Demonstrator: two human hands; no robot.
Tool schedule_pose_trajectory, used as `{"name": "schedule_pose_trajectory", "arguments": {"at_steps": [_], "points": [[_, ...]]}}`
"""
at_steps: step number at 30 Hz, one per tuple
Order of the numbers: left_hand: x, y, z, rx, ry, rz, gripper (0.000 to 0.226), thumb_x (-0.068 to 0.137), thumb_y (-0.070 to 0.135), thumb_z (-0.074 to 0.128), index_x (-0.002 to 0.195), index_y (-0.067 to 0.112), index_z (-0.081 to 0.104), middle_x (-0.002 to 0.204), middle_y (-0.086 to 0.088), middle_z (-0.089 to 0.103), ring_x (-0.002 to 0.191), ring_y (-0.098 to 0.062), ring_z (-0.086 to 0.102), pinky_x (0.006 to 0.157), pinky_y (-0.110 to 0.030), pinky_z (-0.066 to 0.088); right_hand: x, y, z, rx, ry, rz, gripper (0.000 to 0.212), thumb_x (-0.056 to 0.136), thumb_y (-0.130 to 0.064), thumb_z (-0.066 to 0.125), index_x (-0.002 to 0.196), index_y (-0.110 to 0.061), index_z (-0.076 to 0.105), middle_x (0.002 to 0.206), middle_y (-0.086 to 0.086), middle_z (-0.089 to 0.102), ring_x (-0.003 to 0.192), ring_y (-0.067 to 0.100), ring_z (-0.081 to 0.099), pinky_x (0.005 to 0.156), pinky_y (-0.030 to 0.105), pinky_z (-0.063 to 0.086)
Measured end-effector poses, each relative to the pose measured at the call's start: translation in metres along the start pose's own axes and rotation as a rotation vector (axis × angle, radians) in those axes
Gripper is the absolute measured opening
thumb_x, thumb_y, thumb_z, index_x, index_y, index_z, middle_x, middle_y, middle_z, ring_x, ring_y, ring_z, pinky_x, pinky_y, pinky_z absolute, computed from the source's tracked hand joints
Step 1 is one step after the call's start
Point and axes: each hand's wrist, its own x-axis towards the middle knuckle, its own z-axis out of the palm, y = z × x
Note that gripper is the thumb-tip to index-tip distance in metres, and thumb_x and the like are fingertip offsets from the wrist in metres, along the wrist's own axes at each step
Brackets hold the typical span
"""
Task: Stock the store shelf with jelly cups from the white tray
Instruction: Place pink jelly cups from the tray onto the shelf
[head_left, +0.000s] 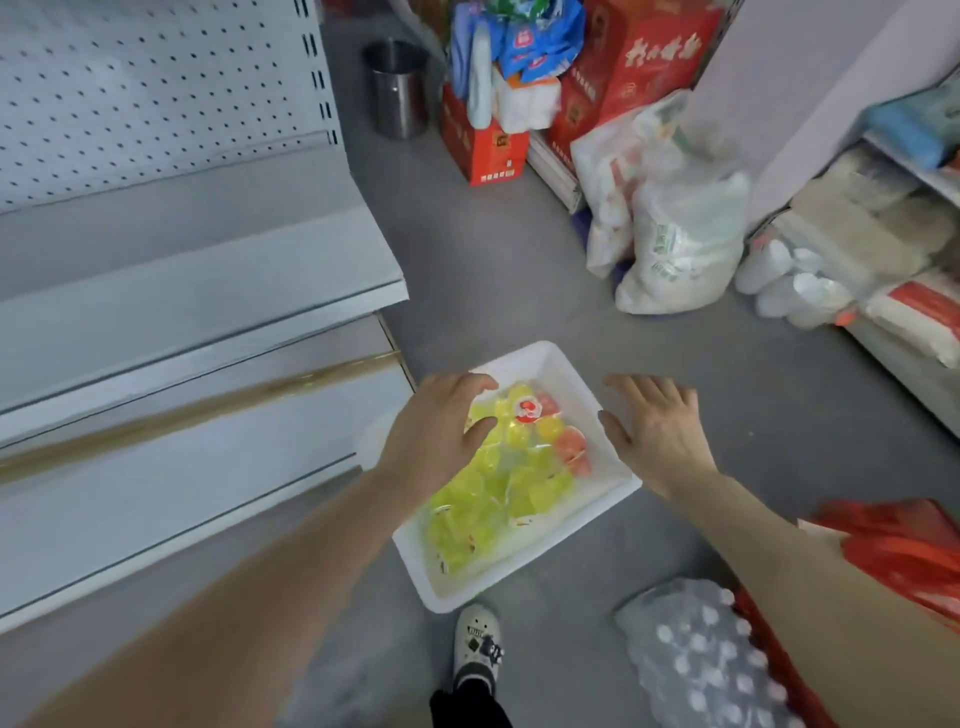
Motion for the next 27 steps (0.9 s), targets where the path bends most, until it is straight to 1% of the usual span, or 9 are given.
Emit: {"name": "schedule_pose_trajectory", "arguments": {"at_steps": [2, 4, 6, 9, 13, 16, 19, 24, 27], "points": [[0.005, -0.008, 0.039, 0.005, -0.062, -0.060, 0.036, 0.088, 0.032, 0.067, 0.122, 0.025, 0.058, 0.116, 0.006, 0.061, 0.106, -0.019, 0.054, 0.090, -0.030, 0.046, -0.004, 0.022, 0.034, 0.017, -0.067, 0.020, 0.035, 0.086, -0.036, 0.052, 0.116, -0.019, 0.060, 0.113, 0.000, 0.065, 0.107, 0.030, 0.058, 0.085, 0.043, 0.039], [0.008, -0.017, 0.073, -0.013, -0.118, -0.114, 0.038, 0.088, 0.030, 0.067, 0.124, 0.024, 0.058, 0.117, 0.004, 0.061, 0.108, -0.021, 0.054, 0.089, -0.033, 0.048, -0.007, 0.038, 0.068, 0.041, -0.136, 0.048, 0.036, 0.084, -0.029, 0.065, 0.118, -0.019, 0.061, 0.111, 0.000, 0.066, 0.105, 0.030, 0.059, 0.086, 0.043, 0.040], [0.012, -0.027, 0.102, -0.014, -0.166, -0.150, 0.040, 0.087, 0.028, 0.069, 0.125, 0.023, 0.059, 0.117, 0.002, 0.061, 0.108, -0.023, 0.055, 0.088, -0.039, 0.050, -0.008, 0.050, 0.102, 0.064, -0.205, 0.076, 0.045, 0.076, -0.021, 0.076, 0.119, -0.019, 0.063, 0.108, 0.000, 0.068, 0.103, 0.030, 0.060, 0.086, 0.043, 0.043], [0.021, -0.044, 0.140, 0.022, -0.235, -0.177, 0.045, 0.084, 0.023, 0.073, 0.126, 0.022, 0.058, 0.117, 0.000, 0.060, 0.107, -0.024, 0.056, 0.089, -0.038, 0.051, -0.007, 0.066, 0.147, 0.057, -0.256, 0.042, 0.056, 0.061, -0.009, 0.081, 0.114, -0.018, 0.066, 0.101, 0.000, 0.068, 0.100, 0.031, 0.062, 0.081, 0.041, 0.043], [0.040, -0.063, 0.183, 0.049, -0.297, -0.177, 0.055, 0.081, 0.017, 0.076, 0.131, 0.022, 0.055, 0.119, -0.001, 0.058, 0.107, -0.024, 0.054, 0.089, -0.040, 0.051, -0.002, 0.078, 0.196, -0.027, -0.325, -0.118, 0.053, 0.059, -0.003, 0.075, 0.111, -0.014, 0.068, 0.098, 0.002, 0.069, 0.112, 0.035, 0.059, 0.086, 0.042, 0.044], [0.057, -0.075, 0.209, 0.077, -0.323, -0.166, 0.058, 0.083, 0.019, 0.074, 0.136, 0.024, 0.051, 0.125, 0.000, 0.055, 0.112, -0.023, 0.050, 0.092, -0.038, 0.048, 0.007, 0.080, 0.224, -0.045, -0.317, -0.223, 0.038, 0.067, -0.007, 0.056, 0.102, -0.010, 0.070, 0.096, 0.007, 0.070, 0.116, 0.040, 0.058, 0.090, 0.046, 0.049], [0.075, -0.084, 0.234, 0.121, -0.327, -0.127, 0.063, 0.082, 0.020, 0.075, 0.139, 0.025, 0.048, 0.129, -0.003, 0.053, 0.114, -0.025, 0.049, 0.095, -0.039, 0.047, 0.012, 0.079, 0.246, -0.088, -0.265, -0.317, 0.036, 0.078, -0.009, 0.038, 0.092, -0.008, 0.072, 0.099, 0.009, 0.069, 0.123, 0.042, 0.054, 0.102, 0.051, 0.041], [0.099, -0.093, 0.274, 0.181, -0.369, -0.104, 0.067, 0.085, 0.023, 0.072, 0.145, 0.025, 0.042, 0.141, -0.009, 0.043, 0.123, -0.029, 0.044, 0.101, -0.038, 0.042, 0.010, 0.084, 0.266, -0.144, -0.233, -0.413, 0.012, 0.071, -0.002, 0.064, 0.082, -0.006, 0.071, 0.108, 0.016, 0.066, 0.130, 0.045, 0.048, 0.113, 0.055, 0.029], [0.109, -0.094, 0.289, 0.240, -0.353, -0.083, 0.062, 0.080, 0.030, 0.076, 0.137, 0.023, 0.052, 0.126, -0.013, 0.054, 0.109, -0.033, 0.050, 0.092, -0.041, 0.046, 0.008, 0.086, 0.267, -0.161, -0.299, -0.420, 0.023, 0.072, -0.015, 0.077, 0.094, -0.010, 0.072, 0.120, 0.015, 0.062, 0.136, 0.044, 0.039, 0.116, 0.054, 0.024]]}}
